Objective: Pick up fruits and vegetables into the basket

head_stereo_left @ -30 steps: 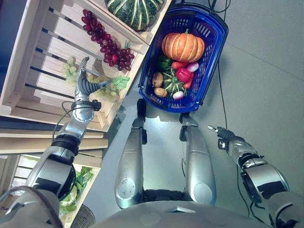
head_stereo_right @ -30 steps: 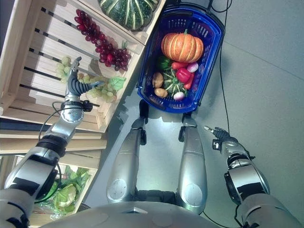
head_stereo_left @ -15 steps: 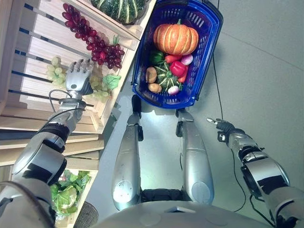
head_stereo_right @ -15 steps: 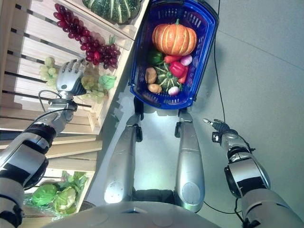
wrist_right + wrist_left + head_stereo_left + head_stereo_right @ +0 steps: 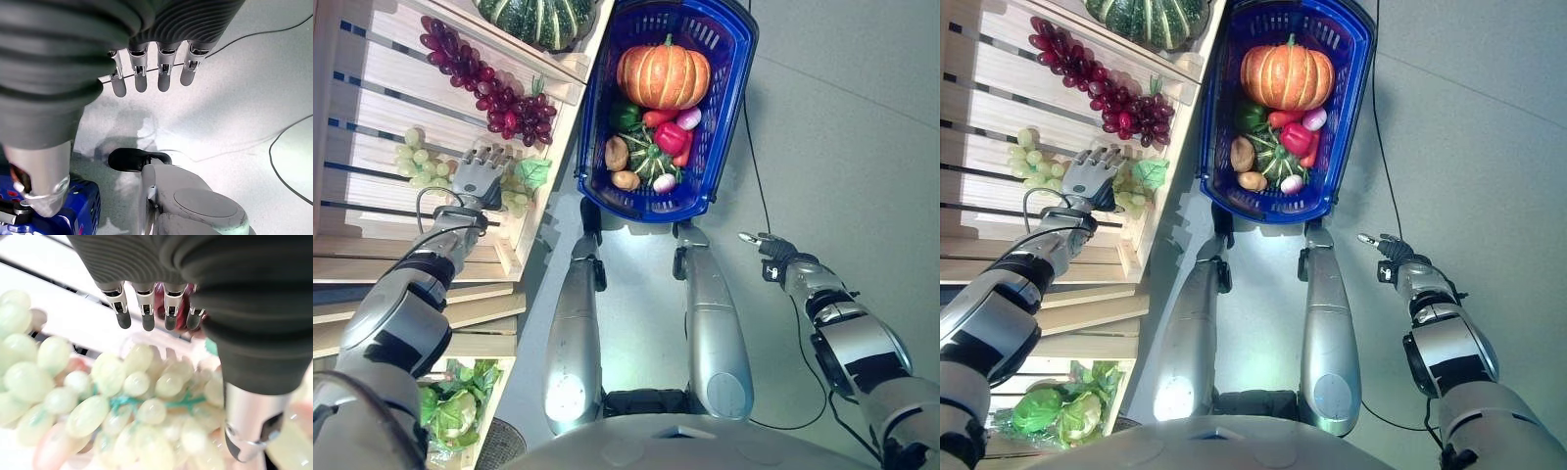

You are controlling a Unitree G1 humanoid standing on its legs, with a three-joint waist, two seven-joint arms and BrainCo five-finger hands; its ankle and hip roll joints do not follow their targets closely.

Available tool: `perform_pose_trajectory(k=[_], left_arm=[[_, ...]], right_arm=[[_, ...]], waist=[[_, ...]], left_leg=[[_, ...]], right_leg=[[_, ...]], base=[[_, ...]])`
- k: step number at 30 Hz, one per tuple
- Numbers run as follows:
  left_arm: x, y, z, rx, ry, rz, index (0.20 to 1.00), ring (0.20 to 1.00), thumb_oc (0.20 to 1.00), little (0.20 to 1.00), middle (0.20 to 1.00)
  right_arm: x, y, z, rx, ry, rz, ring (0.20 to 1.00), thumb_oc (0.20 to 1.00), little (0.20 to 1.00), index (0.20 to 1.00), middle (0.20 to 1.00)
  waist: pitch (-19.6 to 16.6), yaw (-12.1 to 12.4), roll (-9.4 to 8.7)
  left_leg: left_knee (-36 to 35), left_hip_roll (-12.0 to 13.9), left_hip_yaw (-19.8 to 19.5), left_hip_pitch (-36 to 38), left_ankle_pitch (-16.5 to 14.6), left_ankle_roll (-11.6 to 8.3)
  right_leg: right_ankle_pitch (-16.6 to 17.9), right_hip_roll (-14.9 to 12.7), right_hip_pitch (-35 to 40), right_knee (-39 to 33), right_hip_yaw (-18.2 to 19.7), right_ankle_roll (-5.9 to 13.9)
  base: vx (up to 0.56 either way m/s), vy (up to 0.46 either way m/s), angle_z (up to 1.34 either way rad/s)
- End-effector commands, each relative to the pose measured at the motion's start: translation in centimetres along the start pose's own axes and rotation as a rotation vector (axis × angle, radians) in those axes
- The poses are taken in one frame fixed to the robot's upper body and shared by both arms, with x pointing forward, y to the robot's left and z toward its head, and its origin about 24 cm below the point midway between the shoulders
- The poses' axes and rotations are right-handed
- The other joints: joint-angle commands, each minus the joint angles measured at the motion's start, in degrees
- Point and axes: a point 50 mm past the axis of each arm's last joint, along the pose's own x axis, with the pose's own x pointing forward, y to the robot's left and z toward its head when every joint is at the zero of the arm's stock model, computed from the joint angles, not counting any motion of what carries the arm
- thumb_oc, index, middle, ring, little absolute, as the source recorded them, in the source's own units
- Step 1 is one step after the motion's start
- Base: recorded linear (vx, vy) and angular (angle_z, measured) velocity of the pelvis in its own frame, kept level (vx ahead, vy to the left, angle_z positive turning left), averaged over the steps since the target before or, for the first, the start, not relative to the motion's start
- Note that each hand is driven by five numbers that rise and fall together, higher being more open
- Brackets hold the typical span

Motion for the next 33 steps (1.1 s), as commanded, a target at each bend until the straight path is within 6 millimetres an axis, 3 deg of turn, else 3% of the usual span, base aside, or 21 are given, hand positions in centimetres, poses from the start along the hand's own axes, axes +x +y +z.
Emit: perform_pose_trajectory(k=[1, 16, 33], left_arm=[[-1.2, -1.8, -2.2, 0.053, 0.113, -0.096, 1.000, 1.000, 1.000, 1.000, 1.000], [-2.5, -3.6, -3.2, 0.140, 0.222, -0.192, 1.000, 1.000, 1.000, 1.000, 1.000], [-2.0, -1.9, -4.2, 0.240, 0.304, -0.056, 1.000, 1.000, 1.000, 1.000, 1.000]], right_arm=[[-0.4, -2.5, -2.4, -0.047, 0.080, -0.064, 1.000, 1.000, 1.000, 1.000, 1.000], [-0.3, -1.9, -1.9, -0.050, 0.073, -0.057, 1.000, 1.000, 1.000, 1.000, 1.000], [-0.3, -1.6, -1.5, -0.038, 0.065, -0.045, 1.000, 1.000, 1.000, 1.000, 1.000]], waist=[[-1.66, 0.53, 0.14], [-1.66, 0.55, -0.60], [-1.66, 0.94, -2.05]], left_leg=[[3.76, -3.11, 1.41, -2.13, -3.02, 2.15], [2.71, -3.00, 1.45, -2.28, -2.35, 1.93], [2.31, -2.96, 1.26, -3.17, -2.13, 1.93]], right_leg=[[-5.28, 3.46, 2.99, 1.96, -2.43, -0.62], [-5.05, 3.77, 3.00, 1.03, -2.64, -0.83], [-4.59, 4.26, 1.97, 0.78, -2.73, -0.77]], base=[[0.00, 0.000, 0.00], [0.00, 0.000, 0.00], [0.00, 0.000, 0.00]])
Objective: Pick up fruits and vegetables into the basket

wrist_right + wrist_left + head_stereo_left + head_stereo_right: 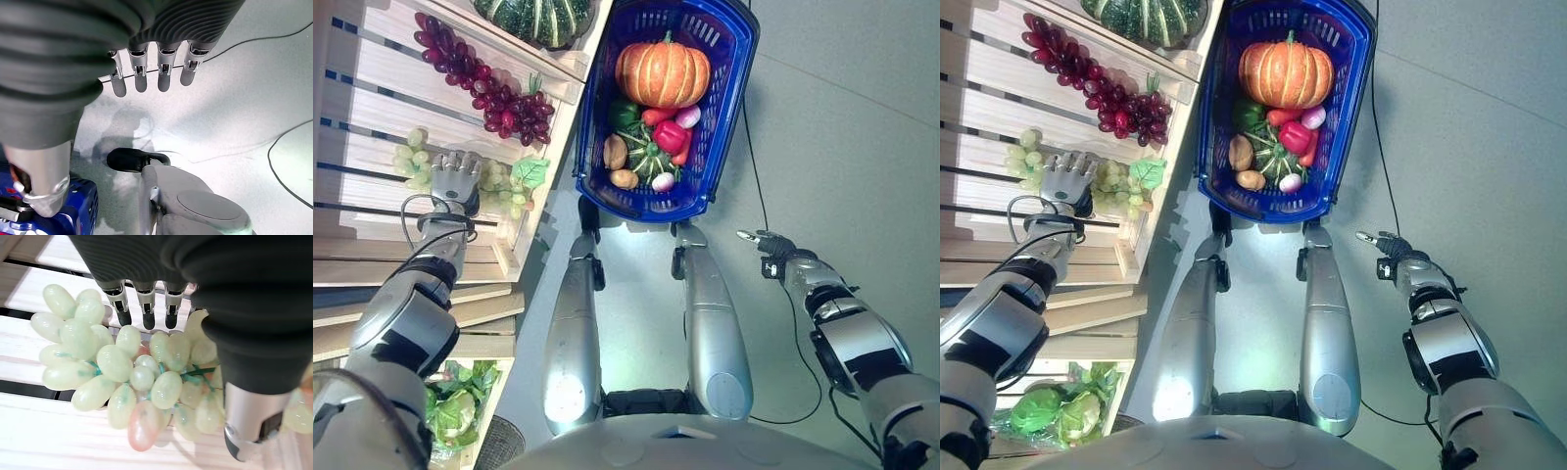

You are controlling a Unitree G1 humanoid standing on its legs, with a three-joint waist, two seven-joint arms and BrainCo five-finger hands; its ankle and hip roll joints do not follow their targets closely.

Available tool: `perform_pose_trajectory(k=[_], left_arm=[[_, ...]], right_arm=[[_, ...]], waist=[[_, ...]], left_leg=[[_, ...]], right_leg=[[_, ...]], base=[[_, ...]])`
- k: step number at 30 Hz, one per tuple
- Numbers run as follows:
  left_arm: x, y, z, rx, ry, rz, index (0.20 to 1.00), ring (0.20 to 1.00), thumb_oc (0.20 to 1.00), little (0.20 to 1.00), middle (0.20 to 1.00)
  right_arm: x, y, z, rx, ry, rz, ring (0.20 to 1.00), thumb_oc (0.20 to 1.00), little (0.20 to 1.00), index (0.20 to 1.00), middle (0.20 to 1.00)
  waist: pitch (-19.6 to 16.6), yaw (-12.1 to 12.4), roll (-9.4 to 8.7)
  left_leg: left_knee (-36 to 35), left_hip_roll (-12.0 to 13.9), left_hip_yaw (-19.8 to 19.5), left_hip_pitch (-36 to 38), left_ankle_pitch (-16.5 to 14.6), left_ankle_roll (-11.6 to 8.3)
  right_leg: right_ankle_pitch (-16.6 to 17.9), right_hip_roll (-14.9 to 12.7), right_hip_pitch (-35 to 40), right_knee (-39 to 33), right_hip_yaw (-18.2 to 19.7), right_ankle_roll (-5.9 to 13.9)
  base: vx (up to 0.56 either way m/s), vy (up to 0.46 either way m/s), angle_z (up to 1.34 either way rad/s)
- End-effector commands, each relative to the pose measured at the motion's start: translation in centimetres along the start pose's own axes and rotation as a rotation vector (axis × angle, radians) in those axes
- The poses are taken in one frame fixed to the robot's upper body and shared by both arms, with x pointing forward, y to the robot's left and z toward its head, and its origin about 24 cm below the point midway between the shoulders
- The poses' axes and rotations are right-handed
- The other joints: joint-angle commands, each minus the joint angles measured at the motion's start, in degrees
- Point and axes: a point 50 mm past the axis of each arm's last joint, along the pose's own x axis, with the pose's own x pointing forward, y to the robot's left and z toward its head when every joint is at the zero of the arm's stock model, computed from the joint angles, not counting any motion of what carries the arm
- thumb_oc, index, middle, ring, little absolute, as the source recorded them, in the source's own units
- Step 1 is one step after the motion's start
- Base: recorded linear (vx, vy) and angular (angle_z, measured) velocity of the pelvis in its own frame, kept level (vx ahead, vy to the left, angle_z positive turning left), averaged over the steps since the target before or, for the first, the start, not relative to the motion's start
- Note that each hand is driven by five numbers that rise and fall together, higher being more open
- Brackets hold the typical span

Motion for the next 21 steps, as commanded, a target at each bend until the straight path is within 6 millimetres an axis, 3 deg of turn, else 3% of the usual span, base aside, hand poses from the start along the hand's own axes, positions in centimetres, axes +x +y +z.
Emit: perform_pose_trajectory(k=[1, 21], left_arm=[[-0.83, -1.39, -2.11, 0.036, 0.124, -0.039, 1.000, 1.000, 1.000, 1.000, 1.000], [-0.98, -1.71, -1.76, 0.086, 0.138, -0.081, 1.000, 1.000, 1.000, 1.000, 1.000]], right_arm=[[-0.29, -1.74, -2.39, -0.011, 0.069, -0.048, 1.000, 1.000, 1.000, 1.000, 1.000], [-0.21, -1.28, -1.86, -0.007, 0.052, -0.038, 1.000, 1.000, 1.000, 1.000, 1.000]], waist=[[-1.57, 1.04, -1.49], [-1.57, 1.17, -2.31]], left_leg=[[2.33, -3.13, 1.46, -2.56, -1.89, 2.07], [1.55, -3.26, 1.34, -3.05, -1.55, 1.89]], right_leg=[[-4.63, 4.00, 2.00, 1.74, -2.49, -0.80], [-4.02, 4.23, 1.48, 0.94, -2.49, -0.57]], base=[[0.00, 0.000, 0.00], [0.00, 0.000, 0.00]])
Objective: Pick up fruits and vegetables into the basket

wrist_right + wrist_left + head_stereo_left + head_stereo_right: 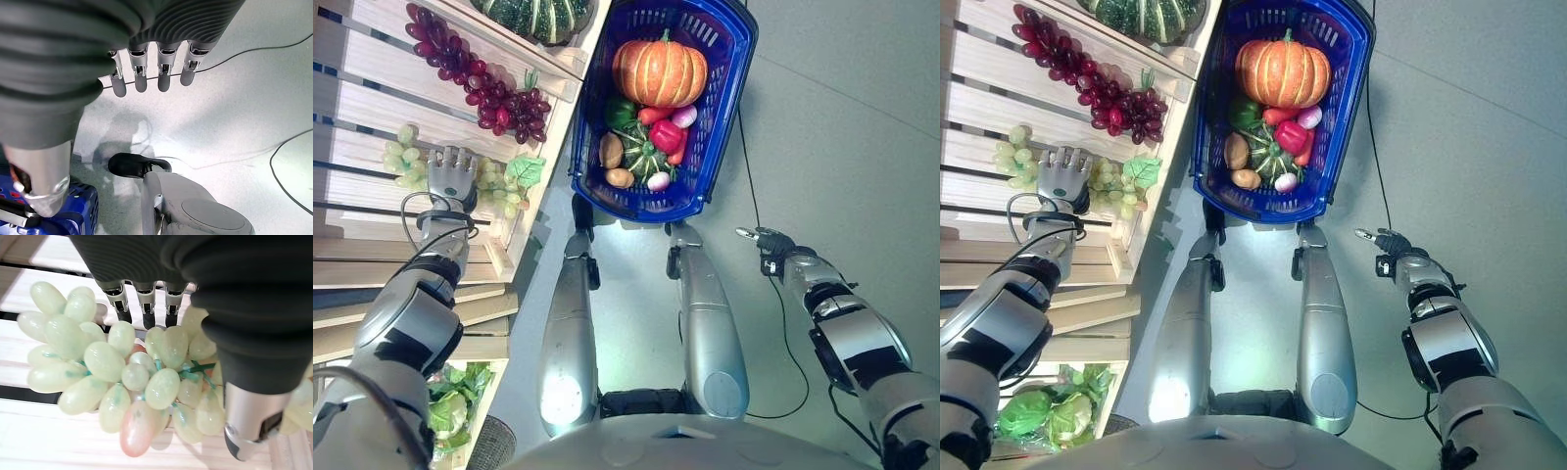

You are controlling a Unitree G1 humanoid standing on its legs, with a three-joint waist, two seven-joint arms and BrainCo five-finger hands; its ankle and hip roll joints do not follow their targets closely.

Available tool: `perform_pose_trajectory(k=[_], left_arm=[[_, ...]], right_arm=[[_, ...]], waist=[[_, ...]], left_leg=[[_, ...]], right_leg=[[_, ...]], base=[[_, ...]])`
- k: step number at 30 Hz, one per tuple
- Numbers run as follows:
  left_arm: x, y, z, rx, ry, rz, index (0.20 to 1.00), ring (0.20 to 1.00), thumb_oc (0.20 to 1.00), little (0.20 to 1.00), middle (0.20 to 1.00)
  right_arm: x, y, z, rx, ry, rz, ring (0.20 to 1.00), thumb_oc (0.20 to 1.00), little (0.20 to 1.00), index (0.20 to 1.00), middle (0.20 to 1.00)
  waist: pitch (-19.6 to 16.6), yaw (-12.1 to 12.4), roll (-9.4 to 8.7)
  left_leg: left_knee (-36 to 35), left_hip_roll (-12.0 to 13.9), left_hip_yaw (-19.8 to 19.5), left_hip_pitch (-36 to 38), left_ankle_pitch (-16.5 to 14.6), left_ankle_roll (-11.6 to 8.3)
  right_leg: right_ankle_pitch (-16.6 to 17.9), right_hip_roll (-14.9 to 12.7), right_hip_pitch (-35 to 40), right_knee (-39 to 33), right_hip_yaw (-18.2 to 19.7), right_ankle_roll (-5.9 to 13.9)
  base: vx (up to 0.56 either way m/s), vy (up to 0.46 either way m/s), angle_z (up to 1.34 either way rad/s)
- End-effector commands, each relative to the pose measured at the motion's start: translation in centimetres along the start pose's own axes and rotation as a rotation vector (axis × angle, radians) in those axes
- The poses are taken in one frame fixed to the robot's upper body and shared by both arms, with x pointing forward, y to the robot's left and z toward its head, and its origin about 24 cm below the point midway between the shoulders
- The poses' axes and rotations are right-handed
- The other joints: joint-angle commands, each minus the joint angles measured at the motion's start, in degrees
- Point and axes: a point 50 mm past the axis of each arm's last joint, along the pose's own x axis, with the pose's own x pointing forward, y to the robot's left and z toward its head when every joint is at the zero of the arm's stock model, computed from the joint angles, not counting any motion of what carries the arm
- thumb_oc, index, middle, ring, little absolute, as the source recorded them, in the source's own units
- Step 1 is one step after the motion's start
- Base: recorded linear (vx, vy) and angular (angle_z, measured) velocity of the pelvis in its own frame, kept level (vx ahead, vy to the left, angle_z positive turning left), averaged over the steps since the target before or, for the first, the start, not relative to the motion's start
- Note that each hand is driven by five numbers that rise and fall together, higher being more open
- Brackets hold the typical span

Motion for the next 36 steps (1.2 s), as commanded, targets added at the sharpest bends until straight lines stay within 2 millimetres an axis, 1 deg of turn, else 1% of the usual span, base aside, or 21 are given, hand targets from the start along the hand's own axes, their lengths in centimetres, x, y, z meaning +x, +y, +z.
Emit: perform_pose_trajectory(k=[1, 2, 3, 4, 5, 6, 7, 8, 9, 10, 18, 28, 31, 34, 35, 36], left_arm=[[-1.1, -2.1, -1.8, 0.037, 0.103, -0.089, 1.000, 1.000, 1.000, 1.000, 1.000], [-1.1, -2.0, -1.7, 0.039, 0.102, -0.092, 0.940, 0.940, 0.940, 0.940, 0.940], [-1.0, -2.0, -1.6, 0.040, 0.099, -0.096, 0.818, 0.818, 0.818, 0.818, 0.818], [-1.0, -2.0, -1.6, 0.041, 0.095, -0.102, 0.630, 0.630, 0.630, 0.630, 0.630], [-0.9, -2.0, -1.6, 0.038, 0.094, -0.104, 0.558, 0.558, 0.558, 0.558, 0.558], [-0.9, -2.0, -1.5, 0.039, 0.087, -0.109, 0.426, 0.426, 0.426, 0.426, 0.426], [-1.0, -2.0, -1.4, 0.036, 0.086, -0.115, 0.395, 0.395, 0.395, 0.395, 0.395], [-0.9, -2.0, -1.3, 0.035, 0.082, -0.121, 0.395, 0.395, 0.395, 0.395, 0.395], [-1.0, -2.1, -1.2, 0.034, 0.081, -0.131, 0.357, 0.357, 0.357, 0.357, 0.357], [-1.0, -2.2, -1.2, 0.032, 0.079, -0.137, 0.200, 0.200, 0.200, 0.200, 0.200], [-1.1, -2.6, -0.8, 0.010, 0.068, -0.198, 0.200, 0.200, 0.200, 0.200, 0.200], [-0.9, -2.4, -0.9, -0.019, 0.077, -0.211, 0.200, 0.200, 0.200, 0.200, 0.200], [-0.8, -2.2, -0.9, -0.048, 0.081, -0.200, 0.200, 0.200, 0.200, 0.200, 0.200], [-0.9, -2.1, -0.8, -0.161, 0.118, -0.150, 0.200, 0.200, 0.200, 0.200, 0.200], [-0.7, -1.8, -0.7, -0.202, 0.125, -0.107, 0.388, 0.388, 0.388, 0.388, 0.388], [-0.6, -1.4, -0.7, -0.235, 0.136, -0.068, 1.000, 1.000, 1.000, 1.000, 1.000]], right_arm=[[-0.2, -1.4, -2.2, 0.001, 0.060, -0.039, 1.000, 1.000, 1.000, 1.000, 1.000], [-0.2, -1.3, -2.1, 0.001, 0.058, -0.040, 1.000, 1.000, 1.000, 1.000, 1.000], [-0.2, -1.3, -2.0, 0.000, 0.057, -0.040, 1.000, 1.000, 1.000, 1.000, 1.000], [-0.2, -1.2, -2.0, -0.001, 0.056, -0.040, 1.000, 1.000, 1.000, 1.000, 1.000], [-0.2, -1.2, -2.0, -0.002, 0.056, -0.040, 1.000, 1.000, 1.000, 1.000, 1.000], [-0.2, -1.3, -1.9, -0.001, 0.054, -0.041, 1.000, 1.000, 1.000, 1.000, 1.000], [-0.2, -1.3, -1.9, -0.002, 0.052, -0.041, 1.000, 1.000, 1.000, 1.000, 1.000], [-0.2, -1.2, -1.8, -0.002, 0.051, -0.041, 1.000, 1.000, 1.000, 1.000, 1.000], [-0.2, -1.2, -1.7, -0.003, 0.049, -0.041, 1.000, 1.000, 1.000, 1.000, 1.000], [-0.2, -1.2, -1.7, -0.002, 0.047, -0.041, 1.000, 1.000, 1.000, 1.000, 1.000], [-0.2, -1.3, -1.3, -0.002, 0.038, -0.040, 1.000, 1.000, 1.000, 1.000, 1.000], [-0.2, -1.3, -1.0, -0.006, 0.033, -0.038, 1.000, 1.000, 1.000, 1.000, 1.000], [-0.2, -1.4, -1.0, -0.006, 0.031, -0.036, 1.000, 1.000, 1.000, 1.000, 1.000], [-0.2, -1.3, -0.9, -0.007, 0.031, -0.034, 1.000, 1.000, 1.000, 1.000, 1.000], [-0.2, -1.2, -0.9, -0.005, 0.031, -0.034, 1.000, 1.000, 1.000, 1.000, 1.000], [-0.2, -1.2, -0.9, -0.004, 0.033, -0.033, 1.000, 1.000, 1.000, 1.000, 1.000]], waist=[[-1.52, 1.06, -0.77], [-1.52, 1.06, -0.75], [-1.52, 1.08, -0.72], [-1.52, 1.06, -0.71], [-1.52, 1.05, -0.69], [-1.52, 1.05, -0.65], [-1.52, 1.04, -0.61], [-1.52, 1.03, -0.58], [-1.52, 1.04, -0.58], [-1.52, 1.03, -0.59], [-1.52, 0.84, -0.71], [-1.52, 0.68, -0.84], [-1.52, 0.59, -0.90], [-1.52, 0.58, -0.87], [-1.52, 0.60, -0.88], [-1.52, 0.63, -0.90]], left_leg=[[1.55, -3.26, 1.42, -2.45, -1.43, 1.91], [1.41, -3.28, 1.42, -2.51, -1.37, 1.92], [1.29, -3.28, 1.38, -2.59, -1.28, 1.91], [1.13, -3.29, 1.36, -2.61, -1.20, 1.90], [1.02, -3.30, 1.36, -2.58, -1.17, 1.90], [0.78, -3.34, 1.36, -2.54, -1.07, 1.91], [0.56, -3.37, 1.30, -2.54, -0.97, 1.93], [0.34, -3.43, 1.22, -2.50, -0.87, 1.96], [0.20, -3.43, 1.24, -2.44, -0.81, 1.99], [0.06, -3.44, 1.27, -2.46, -0.74, 1.99], [-0.81, -3.71, 1.00, -2.21, -0.29, 1.93], [-1.62, -3.80, 0.88, -1.86, 0.16, 1.84], [-1.83, -3.85, 0.85, -1.69, 0.30, 1.82], [-2.04, -3.98, 0.77, -1.55, 0.40, 1.80], [-2.00, -4.00, 0.70, -1.56, 0.41, 1.82], [-1.97, -4.04, 0.60, -1.54, 0.37, 1.85]], right_leg=[[-4.01, 4.21, 1.97, 1.11, -2.41, -0.58], [-3.96, 4.24, 1.89, 1.03, -2.39, -0.56], [-3.90, 4.27, 1.77, 1.01, -2.36, -0.54], [-3.83, 4.30, 1.71, 0.93, -2.31, -0.51], [-3.81, 4.33, 1.71, 0.88, -2.29, -0.50], [-3.74, 4.36, 1.70, 0.74, -2.28, -0.49], [-3.67, 4.40, 1.66, 0.64, -2.23, -0.49], [-3.61, 4.44, 1.64, 0.52, -2.17, -0.47], [-3.57, 4.48, 1.68, 0.47, -2.16, -0.45], [-3.51, 4.51, 1.66, 0.35, -2.14, -0.43], [-2.72, 4.62, 1.89, -0.88, -1.78, -0.28], [-2.30, 4.83, 2.30, -1.84, -1.55, -0.29], [-2.08, 4.85, 2.44, -2.11, -1.51, -0.24], [-1.93, 4.94, 2.57, -2.41, -1.35, -0.26], [-1.94, 4.95, 2.59, -2.43, -1.29, -0.27], [-1.99, 4.95, 2.62, -2.42, -1.25, -0.27]], base=[[0.00, 0.000, 0.00], [0.00, 0.000, 0.00], [0.00, 0.000, 0.00], [0.00, 0.000, 0.00], [0.00, 0.000, 0.00], [0.00, 0.000, 0.00], [0.00, 0.000, 0.00], [0.00, 0.000, 0.00], [0.00, 0.000, 0.00], [0.00, 0.000, 0.00], [0.00, 0.000, 0.00], [0.00, 0.000, 0.00], [0.00, 0.000, 0.00], [0.00, 0.000, 0.00], [0.00, 0.000, 0.00], [0.00, 0.000, 0.00]])
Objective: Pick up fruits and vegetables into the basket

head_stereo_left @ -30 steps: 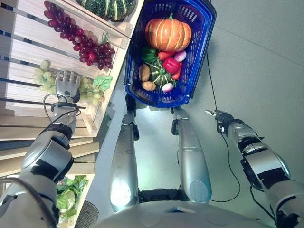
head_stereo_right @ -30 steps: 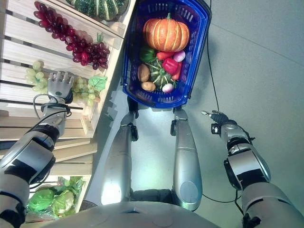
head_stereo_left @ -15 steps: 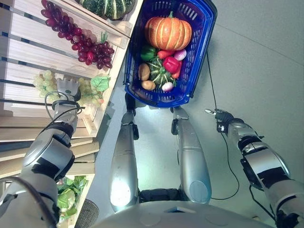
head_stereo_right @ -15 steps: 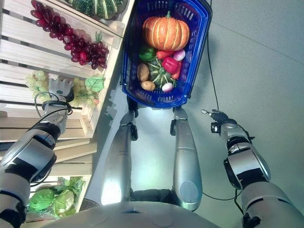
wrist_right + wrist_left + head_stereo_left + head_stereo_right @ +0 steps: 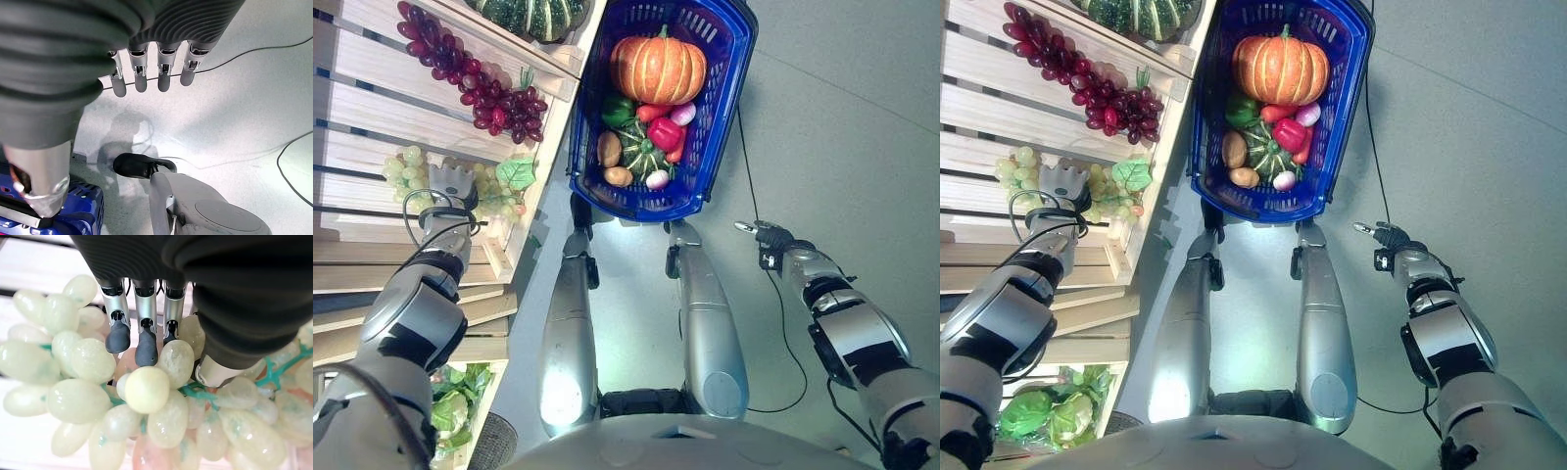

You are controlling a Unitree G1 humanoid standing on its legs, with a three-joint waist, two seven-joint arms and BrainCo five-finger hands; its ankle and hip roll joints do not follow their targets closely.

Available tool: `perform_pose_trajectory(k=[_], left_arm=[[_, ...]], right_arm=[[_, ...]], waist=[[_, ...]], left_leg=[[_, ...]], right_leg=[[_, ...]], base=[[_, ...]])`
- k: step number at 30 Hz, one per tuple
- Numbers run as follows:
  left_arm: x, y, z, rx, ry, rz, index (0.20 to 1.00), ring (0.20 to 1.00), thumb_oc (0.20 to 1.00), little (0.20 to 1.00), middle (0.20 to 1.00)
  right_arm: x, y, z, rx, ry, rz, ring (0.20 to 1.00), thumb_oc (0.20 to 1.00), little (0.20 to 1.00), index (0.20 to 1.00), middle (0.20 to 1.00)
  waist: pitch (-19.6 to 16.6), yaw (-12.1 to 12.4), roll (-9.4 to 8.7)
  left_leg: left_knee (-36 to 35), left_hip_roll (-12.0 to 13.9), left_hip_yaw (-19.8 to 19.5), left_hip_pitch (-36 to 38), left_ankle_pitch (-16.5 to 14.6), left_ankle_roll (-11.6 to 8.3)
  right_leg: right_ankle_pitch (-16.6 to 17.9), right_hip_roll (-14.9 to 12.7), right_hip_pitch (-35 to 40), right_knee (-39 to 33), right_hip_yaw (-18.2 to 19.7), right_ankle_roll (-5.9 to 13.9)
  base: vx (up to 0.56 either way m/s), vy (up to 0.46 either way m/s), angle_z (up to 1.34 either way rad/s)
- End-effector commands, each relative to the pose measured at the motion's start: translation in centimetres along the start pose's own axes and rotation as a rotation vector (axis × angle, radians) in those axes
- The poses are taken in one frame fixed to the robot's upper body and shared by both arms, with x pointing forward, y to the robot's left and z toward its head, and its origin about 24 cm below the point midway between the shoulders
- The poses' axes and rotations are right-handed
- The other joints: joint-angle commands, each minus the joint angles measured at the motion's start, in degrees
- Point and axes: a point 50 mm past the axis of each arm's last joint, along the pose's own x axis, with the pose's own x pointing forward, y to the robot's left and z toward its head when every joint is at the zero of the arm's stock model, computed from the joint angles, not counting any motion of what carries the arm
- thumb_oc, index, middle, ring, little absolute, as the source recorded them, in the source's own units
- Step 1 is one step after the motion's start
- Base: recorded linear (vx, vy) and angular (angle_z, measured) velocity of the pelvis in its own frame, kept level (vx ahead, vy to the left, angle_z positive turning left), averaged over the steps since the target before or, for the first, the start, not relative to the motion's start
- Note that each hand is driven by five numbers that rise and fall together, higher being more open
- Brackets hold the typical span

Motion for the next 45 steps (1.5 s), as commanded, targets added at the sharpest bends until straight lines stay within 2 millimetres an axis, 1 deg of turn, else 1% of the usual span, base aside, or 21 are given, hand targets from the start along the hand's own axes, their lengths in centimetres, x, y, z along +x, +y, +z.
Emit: perform_pose_trajectory(k=[1, 2, 4, 8, 12, 17, 22, 28, 33, 39, 45], left_arm=[[-0.7, -1.0, -0.9, -0.167, 0.094, 0.058, 1.000, 1.000, 1.000, 1.000, 1.000], [-0.6, -0.8, -0.8, -0.184, 0.097, 0.078, 1.000, 1.000, 1.000, 1.000, 1.000], [-0.3, 0.6, -0.1, -0.192, 0.033, 0.222, 1.000, 1.000, 1.000, 1.000, 1.000], [-0.3, 1.6, 0.6, -0.183, -0.027, 0.329, 1.000, 1.000, 1.000, 1.000, 1.000], [-0.4, 1.6, 1.5, -0.196, -0.063, 0.337, 1.000, 1.000, 1.000, 1.000, 1.000], [-0.4, 1.7, 1.9, -0.211, -0.071, 0.331, 1.000, 1.000, 1.000, 1.000, 1.000], [-0.5, 1.2, 2.2, -0.189, -0.081, 0.275, 1.000, 1.000, 1.000, 1.000, 1.000], [-0.7, 0.1, 2.9, -0.134, -0.112, 0.156, 1.000, 1.000, 1.000, 1.000, 1.000], [-0.8, -0.7, 2.8, -0.064, -0.113, 0.064, 1.000, 1.000, 1.000, 1.000, 1.000], [-0.9, -1.1, 2.7, -0.020, -0.108, 0.017, 1.000, 1.000, 1.000, 1.000, 1.000], [-1.1, -1.8, 2.6, 0.049, -0.091, -0.062, 1.000, 1.000, 1.000, 1.000, 1.000]], right_arm=[[-0.2, -1.5, -2.2, 0.000, 0.062, -0.034, 1.000, 1.000, 1.000, 1.000, 1.000], [-0.2, -1.5, -2.2, 0.000, 0.063, -0.034, 1.000, 1.000, 1.000, 1.000, 1.000], [-0.2, -1.2, -2.6, 0.006, 0.066, -0.030, 1.000, 1.000, 1.000, 1.000, 1.000], [-0.2, -0.7, -2.5, 0.015, 0.060, -0.024, 1.000, 1.000, 1.000, 1.000, 1.000], [-0.2, -0.6, -2.8, 0.020, 0.064, -0.020, 1.000, 1.000, 1.000, 1.000, 1.000], [-0.1, -0.4, -3.0, 0.017, 0.071, -0.020, 1.000, 1.000, 1.000, 1.000, 1.000], [-0.1, -0.4, -3.0, 0.011, 0.069, -0.017, 1.000, 1.000, 1.000, 1.000, 1.000], [-0.1, -0.2, -2.7, 0.004, 0.060, -0.017, 1.000, 1.000, 1.000, 1.000, 1.000], [-0.1, -0.4, -2.4, -0.003, 0.058, -0.019, 1.000, 1.000, 1.000, 1.000, 1.000], [-0.1, -0.4, -2.4, -0.004, 0.057, -0.019, 1.000, 1.000, 1.000, 1.000, 1.000], [-0.1, -0.3, -2.0, -0.004, 0.049, -0.016, 1.000, 1.000, 1.000, 1.000, 1.000]], waist=[[-1.49, 1.09, -0.87], [-1.49, 1.12, -0.86], [-1.49, 1.32, -0.88], [-1.49, 1.58, -1.06], [-1.49, 1.71, -1.42], [-1.49, 1.72, -1.54], [-1.49, 1.66, -1.50], [-1.49, 1.53, -1.42], [-1.49, 1.28, -1.58], [-1.49, 1.02, -1.94], [-1.49, 0.96, -2.22]], left_leg=[[-1.96, -4.15, 0.68, -1.06, 0.49, 1.86], [-2.02, -4.15, 0.66, -1.05, 0.54, 1.85], [-1.93, -4.26, 0.43, -1.02, 0.44, 1.91], [-2.08, -4.19, 0.46, -1.15, 0.62, 1.92], [-1.98, -4.26, 0.36, -1.05, 0.32, 1.92], [-1.83, -4.16, 0.61, -1.25, 0.05, 2.05], [-1.18, -4.18, 0.80, -1.70, -0.17, 1.99], [-0.68, -4.10, 1.04, -2.28, -0.37, 1.99], [0.25, -3.92, 1.54, -3.03, -0.79, 1.94], [0.95, -3.82, 1.69, -3.90, -1.07, 1.88], [0.72, -3.98, 1.50, -4.56, -0.90, 2.05]], right_leg=[[-2.44, 4.75, 2.71, -1.61, -1.21, -0.01], [-2.44, 4.79, 2.69, -1.61, -1.22, -0.02], [-2.77, 4.78, 2.77, -1.31, -1.34, 0.01], [-2.74, 4.84, 2.65, -1.19, -1.61, 0.01], [-2.73, 4.89, 2.62, -1.13, -1.58, 0.08], [-3.06, 5.02, 2.22, -0.49, -1.61, 0.13], [-3.25, 4.91, 1.71, 0.27, -1.88, 0.20], [-3.36, 4.85, 1.14, 0.71, -1.90, 0.27], [-3.37, 4.79, 0.43, 1.14, -1.88, 0.24], [-3.28, 4.70, -0.23, 1.12, -1.77, 0.23], [-2.86, 4.87, -1.05, 1.02, -1.60, 0.30]], base=[[0.00, 0.000, 0.00], [0.00, 0.000, 0.00], [0.00, 0.000, 0.00], [0.00, 0.000, 0.00], [0.00, 0.000, 0.00], [0.00, 0.000, 0.00], [0.00, 0.000, 0.00], [0.00, 0.000, 0.00], [0.00, 0.000, 0.00], [0.00, 0.000, 0.00], [0.00, 0.000, 0.00]])
